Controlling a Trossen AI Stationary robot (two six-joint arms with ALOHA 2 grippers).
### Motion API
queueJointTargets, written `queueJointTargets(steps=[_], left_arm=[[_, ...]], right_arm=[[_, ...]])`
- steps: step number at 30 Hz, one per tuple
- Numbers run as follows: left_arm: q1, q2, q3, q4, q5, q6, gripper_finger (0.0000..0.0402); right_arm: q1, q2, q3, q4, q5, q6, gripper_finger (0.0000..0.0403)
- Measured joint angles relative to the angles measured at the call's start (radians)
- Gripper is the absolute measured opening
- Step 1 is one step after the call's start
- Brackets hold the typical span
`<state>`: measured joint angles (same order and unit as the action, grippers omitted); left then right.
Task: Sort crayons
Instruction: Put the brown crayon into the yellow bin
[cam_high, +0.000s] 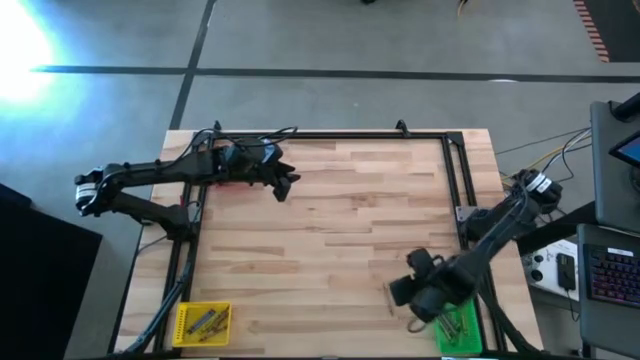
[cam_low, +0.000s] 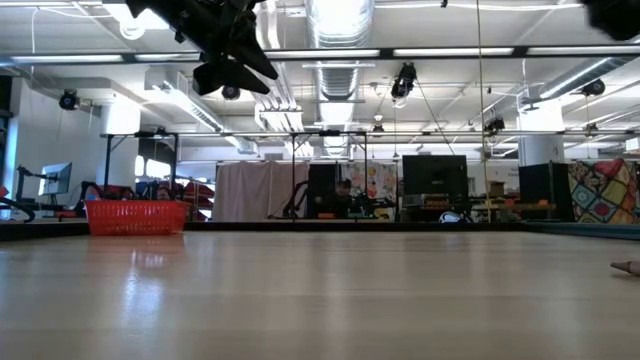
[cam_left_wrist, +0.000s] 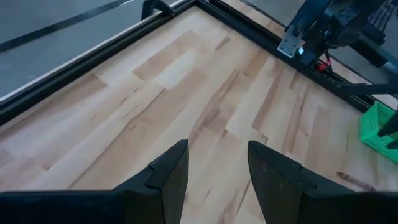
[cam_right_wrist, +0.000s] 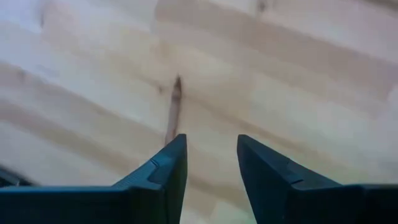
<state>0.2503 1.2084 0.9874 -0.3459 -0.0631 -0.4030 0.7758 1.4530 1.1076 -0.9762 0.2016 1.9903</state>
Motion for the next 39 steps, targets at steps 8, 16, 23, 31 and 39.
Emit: queueJointTargets(steps=[8, 16, 23, 31, 39], left_arm=[[-0.003, -0.04, 0.0, -0.093, 0.001, -0.009, 0.0148], [-0.004, -0.117, 0.0, -0.14, -0.031, 0.002, 0.0148], [-0.005, -0.142, 0.0, -0.174, -0.06, 0.034, 0.0148], [-0.004, -0.131, -0.002, -0.187, -0.061, 0.095, 0.0148], [-0.004, -0.112, -0.002, -0.195, -0.061, 0.185, 0.0148]], right_arm=[[-0.146, 0.098, 0.0, 0.108, -0.059, -0.198, 0.0132], [-0.179, 0.238, 0.0, 0.291, -0.196, -0.286, 0.0132], [-0.179, 0.316, 0.002, 0.361, -0.236, -0.276, 0.0134], [-0.189, 0.352, 0.004, 0.353, -0.25, -0.314, 0.0112], [-0.204, 0.385, 0.0, 0.338, -0.249, -0.359, 0.0016]])
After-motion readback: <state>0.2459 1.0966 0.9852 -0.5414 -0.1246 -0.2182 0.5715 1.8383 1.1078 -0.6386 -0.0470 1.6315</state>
